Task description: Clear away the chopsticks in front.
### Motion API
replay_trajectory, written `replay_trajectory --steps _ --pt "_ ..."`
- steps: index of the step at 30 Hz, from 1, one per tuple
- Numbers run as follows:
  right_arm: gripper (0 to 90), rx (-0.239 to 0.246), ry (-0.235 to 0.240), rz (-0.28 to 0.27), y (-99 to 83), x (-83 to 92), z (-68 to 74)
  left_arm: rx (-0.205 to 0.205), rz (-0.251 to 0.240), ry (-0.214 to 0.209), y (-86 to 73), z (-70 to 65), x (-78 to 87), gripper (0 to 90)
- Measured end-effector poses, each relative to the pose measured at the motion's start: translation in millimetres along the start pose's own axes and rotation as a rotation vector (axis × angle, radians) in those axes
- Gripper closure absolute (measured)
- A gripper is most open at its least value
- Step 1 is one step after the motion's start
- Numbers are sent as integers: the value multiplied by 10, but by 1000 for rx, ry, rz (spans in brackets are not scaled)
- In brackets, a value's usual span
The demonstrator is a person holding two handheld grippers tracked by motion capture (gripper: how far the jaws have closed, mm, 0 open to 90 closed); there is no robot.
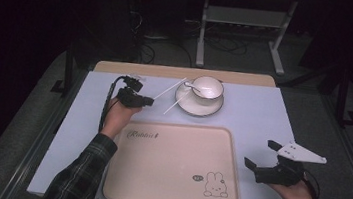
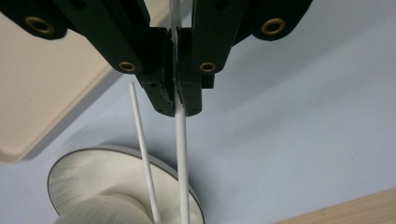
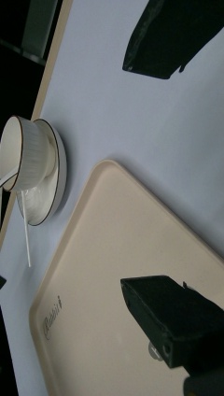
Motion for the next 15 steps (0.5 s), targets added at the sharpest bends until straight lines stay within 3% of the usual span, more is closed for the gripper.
replay_trajectory --steps 9,15 --pt "0 6 -1 4 -5 -13 3 24 -32 7 -308 15 451 857" --pt "0 9 -2 2 3 -9 10 35 -51 -5 -509 -93 762 857"
Point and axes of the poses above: each handheld gripper's, and its own axes: x roughly backward along the jaws, y roughly out of its top, z roughly to its left, the point moved 10 cm from there along -x, roughly forward along the jaws, and after that the axes turned 9 degrees about -z, right-handed, at the moved point
